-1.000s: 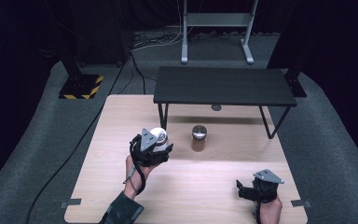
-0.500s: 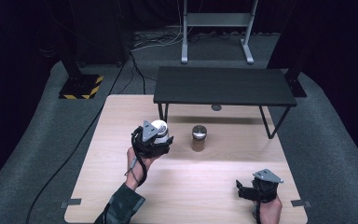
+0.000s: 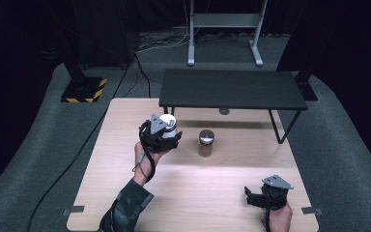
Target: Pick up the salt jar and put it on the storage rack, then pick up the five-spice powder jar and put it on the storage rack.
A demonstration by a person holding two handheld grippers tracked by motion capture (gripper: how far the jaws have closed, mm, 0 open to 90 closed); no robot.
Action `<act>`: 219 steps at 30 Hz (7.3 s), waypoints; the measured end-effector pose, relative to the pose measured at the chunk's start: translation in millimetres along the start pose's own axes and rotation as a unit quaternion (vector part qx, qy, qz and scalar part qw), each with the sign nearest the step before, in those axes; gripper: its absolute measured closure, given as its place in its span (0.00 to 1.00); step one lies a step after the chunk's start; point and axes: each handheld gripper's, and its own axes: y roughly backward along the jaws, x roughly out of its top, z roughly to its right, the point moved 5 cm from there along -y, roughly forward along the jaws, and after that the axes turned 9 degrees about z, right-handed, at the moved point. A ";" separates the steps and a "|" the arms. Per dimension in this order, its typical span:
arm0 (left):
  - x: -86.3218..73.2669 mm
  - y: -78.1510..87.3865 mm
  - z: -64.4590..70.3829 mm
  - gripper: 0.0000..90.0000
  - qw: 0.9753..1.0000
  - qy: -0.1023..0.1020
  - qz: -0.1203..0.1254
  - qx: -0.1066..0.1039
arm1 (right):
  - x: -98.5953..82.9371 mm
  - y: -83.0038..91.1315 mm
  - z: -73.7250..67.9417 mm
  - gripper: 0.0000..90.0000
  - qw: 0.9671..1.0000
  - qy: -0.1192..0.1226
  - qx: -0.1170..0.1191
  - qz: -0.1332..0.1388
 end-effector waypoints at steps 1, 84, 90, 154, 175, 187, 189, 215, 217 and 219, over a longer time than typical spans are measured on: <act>1.2 -0.8 -0.4 0.35 1.000 -0.001 -0.001 0.000 | -0.1 0.1 0.1 0.00 1.000 0.000 0.000 0.000; 108.9 -76.1 -65.0 0.35 0.999 0.033 -0.026 0.003 | 0.9 -0.9 0.7 0.00 1.000 0.001 0.004 -0.004; 108.0 -77.5 -64.8 0.35 0.999 0.035 -0.022 0.006 | 0.9 -0.9 0.8 0.00 1.000 0.002 0.004 -0.004; -127.5 47.0 -39.2 0.00 0.977 0.073 -0.180 0.092 | 1.6 -1.7 0.8 0.00 1.000 0.000 0.004 -0.007; -134.3 49.5 -45.0 0.00 0.981 0.072 -0.163 0.080 | 3.3 -2.9 -6.6 0.00 1.000 0.015 -0.012 -0.016; -134.6 49.4 -44.9 0.00 0.981 0.073 -0.161 0.080 | 2.3 -1.9 -6.2 0.00 1.000 0.014 -0.012 -0.012; -134.4 49.4 -45.0 0.00 0.981 0.072 -0.162 0.080 | 2.2 -1.8 -6.2 0.00 1.000 0.012 -0.013 -0.011; -134.4 49.2 -44.9 0.00 0.981 0.071 -0.162 0.080 | -2.5 3.0 -3.7 0.01 0.999 -0.016 -0.029 0.010; -134.6 49.2 -44.8 0.00 0.981 0.072 -0.161 0.080 | 0.9 2.5 0.1 0.00 0.999 -0.034 -0.025 0.002; -134.6 49.2 -44.7 0.00 0.981 0.072 -0.161 0.080 | 6.6 4.4 -2.3 0.00 0.999 -0.025 -0.034 -0.001</act>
